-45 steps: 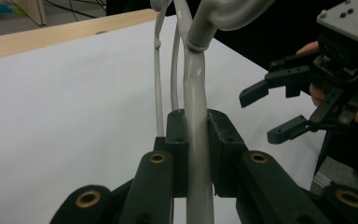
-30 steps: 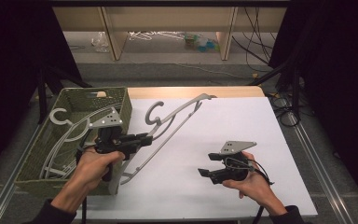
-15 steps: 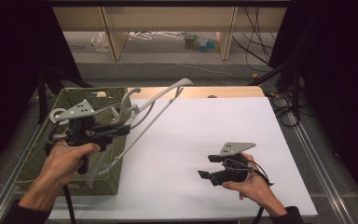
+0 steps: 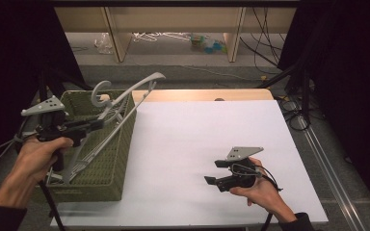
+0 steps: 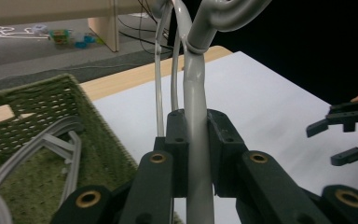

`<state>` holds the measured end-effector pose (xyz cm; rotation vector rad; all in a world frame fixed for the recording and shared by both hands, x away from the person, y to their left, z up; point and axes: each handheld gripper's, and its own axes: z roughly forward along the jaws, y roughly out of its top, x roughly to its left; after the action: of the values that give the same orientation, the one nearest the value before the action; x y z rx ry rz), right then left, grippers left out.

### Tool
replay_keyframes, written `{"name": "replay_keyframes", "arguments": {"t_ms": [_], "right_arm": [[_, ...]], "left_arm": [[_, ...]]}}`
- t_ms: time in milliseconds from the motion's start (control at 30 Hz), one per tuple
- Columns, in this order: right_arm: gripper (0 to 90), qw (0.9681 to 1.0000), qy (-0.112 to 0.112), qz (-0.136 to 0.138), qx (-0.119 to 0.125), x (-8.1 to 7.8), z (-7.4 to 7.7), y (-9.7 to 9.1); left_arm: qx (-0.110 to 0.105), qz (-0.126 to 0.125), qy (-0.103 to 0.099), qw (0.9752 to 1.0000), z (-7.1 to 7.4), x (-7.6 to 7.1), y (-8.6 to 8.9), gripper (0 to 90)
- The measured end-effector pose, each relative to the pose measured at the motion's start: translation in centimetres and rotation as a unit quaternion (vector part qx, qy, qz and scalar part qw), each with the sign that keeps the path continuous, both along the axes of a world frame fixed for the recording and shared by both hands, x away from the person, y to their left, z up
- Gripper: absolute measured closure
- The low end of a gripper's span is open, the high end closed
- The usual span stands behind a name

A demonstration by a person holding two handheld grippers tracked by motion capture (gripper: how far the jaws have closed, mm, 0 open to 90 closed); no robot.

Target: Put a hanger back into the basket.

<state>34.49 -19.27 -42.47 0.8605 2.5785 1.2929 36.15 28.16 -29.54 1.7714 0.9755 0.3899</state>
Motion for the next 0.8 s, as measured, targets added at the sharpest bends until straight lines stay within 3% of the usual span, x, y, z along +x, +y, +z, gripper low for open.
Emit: {"name": "replay_keyframes", "arguments": {"t_ms": [433,800], "right_arm": [[30.9,1.0,0.005,0.006,-0.006,0.0,-0.1,0.1],[30.9,0.9999,0.007,0.006,-0.007,0.0,-0.1,0.1]], "left_arm": [[0.014,0.019,-0.028,0.9993,-1.4,2.2,4.4,79.2],[0.021,0.044,-0.018,0.9987,-3.1,2.9,7.4,79.2]]}}
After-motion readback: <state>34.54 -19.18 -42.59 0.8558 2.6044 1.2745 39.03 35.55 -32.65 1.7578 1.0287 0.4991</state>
